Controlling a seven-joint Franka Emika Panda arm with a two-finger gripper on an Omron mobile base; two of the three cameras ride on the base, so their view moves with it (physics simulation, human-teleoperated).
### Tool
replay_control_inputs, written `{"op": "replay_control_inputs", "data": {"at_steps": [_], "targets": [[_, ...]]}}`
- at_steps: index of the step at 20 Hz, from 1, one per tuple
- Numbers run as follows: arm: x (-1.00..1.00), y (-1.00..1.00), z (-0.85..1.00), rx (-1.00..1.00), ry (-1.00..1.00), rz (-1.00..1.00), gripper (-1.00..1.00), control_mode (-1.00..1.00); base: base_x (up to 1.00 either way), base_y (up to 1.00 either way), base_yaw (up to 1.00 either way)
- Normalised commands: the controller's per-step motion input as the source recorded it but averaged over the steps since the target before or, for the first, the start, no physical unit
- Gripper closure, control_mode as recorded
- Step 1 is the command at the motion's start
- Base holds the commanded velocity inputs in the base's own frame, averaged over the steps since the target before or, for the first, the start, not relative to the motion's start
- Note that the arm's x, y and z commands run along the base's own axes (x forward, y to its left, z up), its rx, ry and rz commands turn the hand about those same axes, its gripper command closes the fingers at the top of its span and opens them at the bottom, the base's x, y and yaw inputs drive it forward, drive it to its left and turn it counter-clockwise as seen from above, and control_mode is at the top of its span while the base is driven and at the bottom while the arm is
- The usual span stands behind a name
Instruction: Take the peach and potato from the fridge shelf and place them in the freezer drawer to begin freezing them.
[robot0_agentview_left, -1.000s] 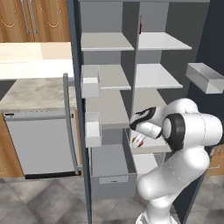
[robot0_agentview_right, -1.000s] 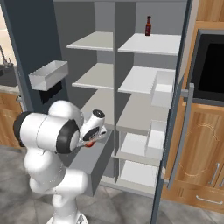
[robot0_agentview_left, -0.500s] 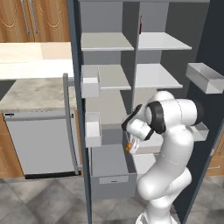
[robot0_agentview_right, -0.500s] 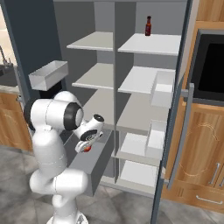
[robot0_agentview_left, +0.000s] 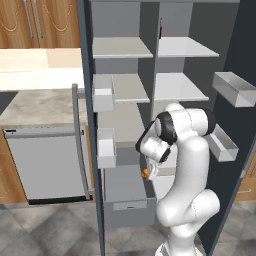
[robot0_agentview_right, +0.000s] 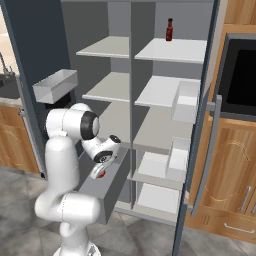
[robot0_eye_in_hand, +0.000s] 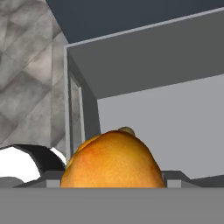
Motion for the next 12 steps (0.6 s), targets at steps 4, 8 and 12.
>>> {"op": "replay_control_inputs", "data": {"at_steps": [4,8,12], "targets": [[0.14,0.23,-0.42,0.0,0.08,0.08,1.0,-1.0,0.0,0.0,0.0],[0.01,0.18,-0.42,0.0,0.05,0.03,1.0,-1.0,0.0,0.0,0.0],[0.0,0.0,-0.42,0.0,0.0,0.0,1.0,-1.0,0.0,0.0,0.0]]}}
